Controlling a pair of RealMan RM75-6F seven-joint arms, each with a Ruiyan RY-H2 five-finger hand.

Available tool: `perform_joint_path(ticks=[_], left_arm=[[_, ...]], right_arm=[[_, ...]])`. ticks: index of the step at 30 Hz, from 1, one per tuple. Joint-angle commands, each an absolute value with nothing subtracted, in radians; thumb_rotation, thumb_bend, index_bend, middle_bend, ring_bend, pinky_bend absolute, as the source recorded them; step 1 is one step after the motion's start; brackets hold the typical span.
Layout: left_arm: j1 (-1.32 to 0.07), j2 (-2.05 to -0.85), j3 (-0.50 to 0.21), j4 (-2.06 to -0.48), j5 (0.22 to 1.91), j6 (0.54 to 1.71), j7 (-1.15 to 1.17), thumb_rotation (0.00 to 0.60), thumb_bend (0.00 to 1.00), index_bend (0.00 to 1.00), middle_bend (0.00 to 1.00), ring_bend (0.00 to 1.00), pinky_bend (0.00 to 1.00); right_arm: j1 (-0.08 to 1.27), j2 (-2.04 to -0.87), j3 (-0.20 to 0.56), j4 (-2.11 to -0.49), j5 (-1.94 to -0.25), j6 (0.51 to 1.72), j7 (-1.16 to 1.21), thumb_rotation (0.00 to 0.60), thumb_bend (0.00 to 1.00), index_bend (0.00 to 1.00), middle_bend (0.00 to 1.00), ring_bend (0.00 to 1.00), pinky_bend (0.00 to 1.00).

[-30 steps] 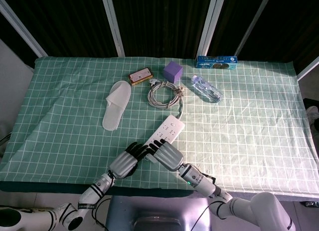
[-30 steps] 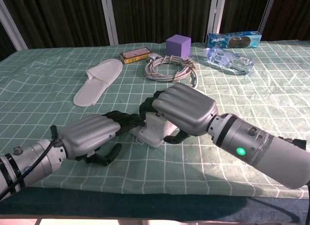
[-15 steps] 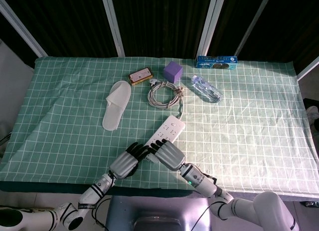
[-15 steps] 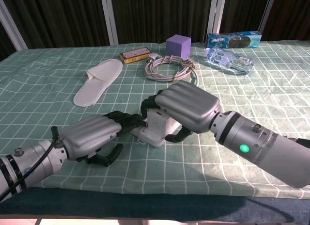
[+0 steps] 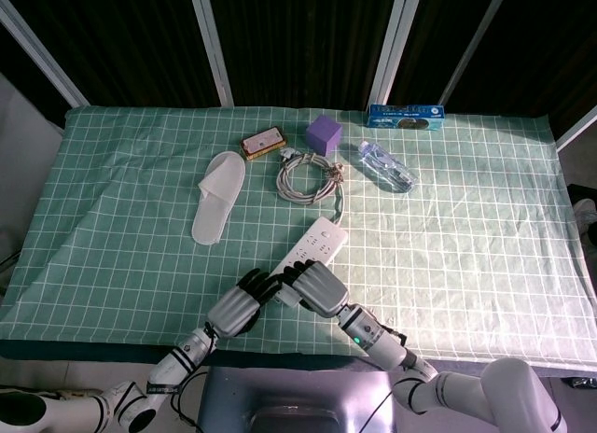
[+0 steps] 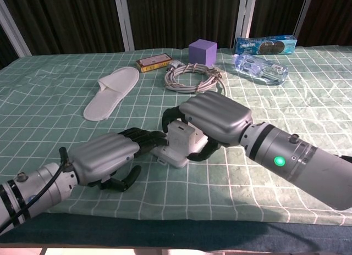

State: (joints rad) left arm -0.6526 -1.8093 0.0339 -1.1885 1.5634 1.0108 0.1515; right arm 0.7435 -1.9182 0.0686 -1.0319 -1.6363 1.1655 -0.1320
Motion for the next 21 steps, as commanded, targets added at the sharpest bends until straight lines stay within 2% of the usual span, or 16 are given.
perform_joint_path(ticks=[1, 21], left_arm=[[-0.653, -1.81, 0.034, -1.188, 1.564, 1.011, 0.152, 0.6, 0.73, 0.0, 0.06, 0.0, 0.05], [-0.652, -1.825, 0.054, -1.175, 1.593, 1.018, 0.165, 0.6, 0.73, 0.0, 0.08, 0.02, 0.06]], right_arm=[[0.747, -1.907, 0.072, -1.049, -1.63, 1.154, -0.137, 0.6, 0.4, 0.71, 0.53, 0.48, 0.7], [0.763, -1.845, 0.03, -1.072, -1.683, 1.151, -0.11, 0.6, 0.4, 0.71, 0.53, 0.48, 0.7]])
